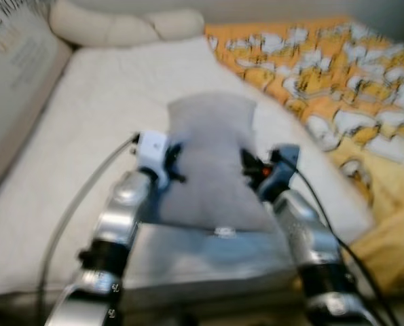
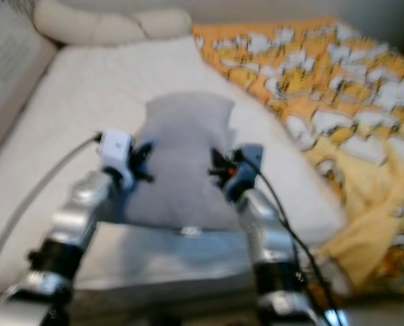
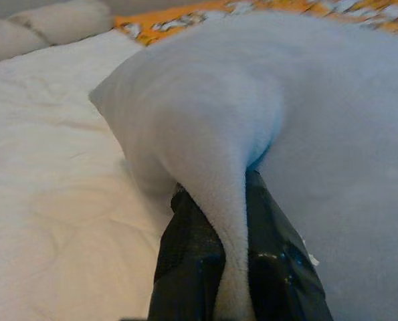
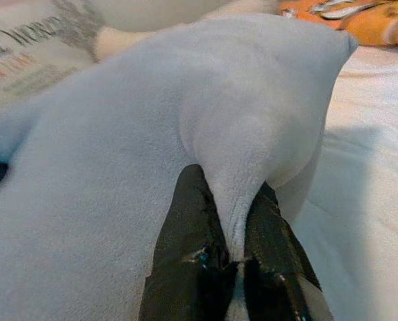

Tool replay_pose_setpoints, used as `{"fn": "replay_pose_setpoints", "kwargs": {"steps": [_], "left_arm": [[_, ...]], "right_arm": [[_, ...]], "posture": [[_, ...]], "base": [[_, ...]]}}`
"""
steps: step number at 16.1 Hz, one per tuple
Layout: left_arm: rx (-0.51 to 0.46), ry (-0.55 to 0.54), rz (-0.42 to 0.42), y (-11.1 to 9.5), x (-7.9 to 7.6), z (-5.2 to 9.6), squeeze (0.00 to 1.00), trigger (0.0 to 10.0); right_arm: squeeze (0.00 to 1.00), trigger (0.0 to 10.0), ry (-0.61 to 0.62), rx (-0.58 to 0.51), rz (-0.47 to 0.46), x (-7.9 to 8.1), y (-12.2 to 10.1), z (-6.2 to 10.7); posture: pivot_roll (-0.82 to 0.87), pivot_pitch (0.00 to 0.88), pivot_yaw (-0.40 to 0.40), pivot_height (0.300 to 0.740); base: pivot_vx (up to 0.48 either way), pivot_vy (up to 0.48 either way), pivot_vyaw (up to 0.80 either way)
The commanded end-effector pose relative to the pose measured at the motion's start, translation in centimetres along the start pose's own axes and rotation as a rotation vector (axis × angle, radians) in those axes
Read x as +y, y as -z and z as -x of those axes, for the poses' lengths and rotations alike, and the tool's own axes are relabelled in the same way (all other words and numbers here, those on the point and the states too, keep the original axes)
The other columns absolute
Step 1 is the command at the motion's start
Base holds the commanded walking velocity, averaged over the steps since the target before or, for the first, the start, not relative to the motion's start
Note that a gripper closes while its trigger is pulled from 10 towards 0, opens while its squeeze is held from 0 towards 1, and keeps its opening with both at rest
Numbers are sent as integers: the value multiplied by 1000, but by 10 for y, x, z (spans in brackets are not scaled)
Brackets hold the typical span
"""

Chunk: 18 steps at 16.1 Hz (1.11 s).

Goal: Clean up the room

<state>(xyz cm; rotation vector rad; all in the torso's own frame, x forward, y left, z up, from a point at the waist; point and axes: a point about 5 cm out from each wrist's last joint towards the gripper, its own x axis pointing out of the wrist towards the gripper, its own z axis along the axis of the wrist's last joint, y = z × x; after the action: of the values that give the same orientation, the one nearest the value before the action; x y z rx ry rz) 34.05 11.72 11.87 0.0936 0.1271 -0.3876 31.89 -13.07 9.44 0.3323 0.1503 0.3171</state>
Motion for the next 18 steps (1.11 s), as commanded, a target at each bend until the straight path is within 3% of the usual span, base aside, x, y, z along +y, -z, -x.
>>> {"fn": "replay_pose_setpoints", "kwargs": {"steps": [1, 10, 18], "left_arm": [[-34, -53, -29, -10, 15, 3, 0, 10000], [-27, -47, -44, -9, 14, 2, 0, 10000], [-42, -57, -42, -12, 17, 2, 0, 10000]], "right_arm": [[0, 10000, 4, -38, -4, 1, -9, -2], [0, 10000, 11, -34, -7, 2, -7, 0], [0, 10000, 3, -22, -3, 3, -5, -1]], "posture": [[97, 0, 46, 740], [95, 0, 56, 740], [97, 0, 52, 740]], "base": [[0, 442, 0], [0, 432, 0], [0, 0, 0]]}}
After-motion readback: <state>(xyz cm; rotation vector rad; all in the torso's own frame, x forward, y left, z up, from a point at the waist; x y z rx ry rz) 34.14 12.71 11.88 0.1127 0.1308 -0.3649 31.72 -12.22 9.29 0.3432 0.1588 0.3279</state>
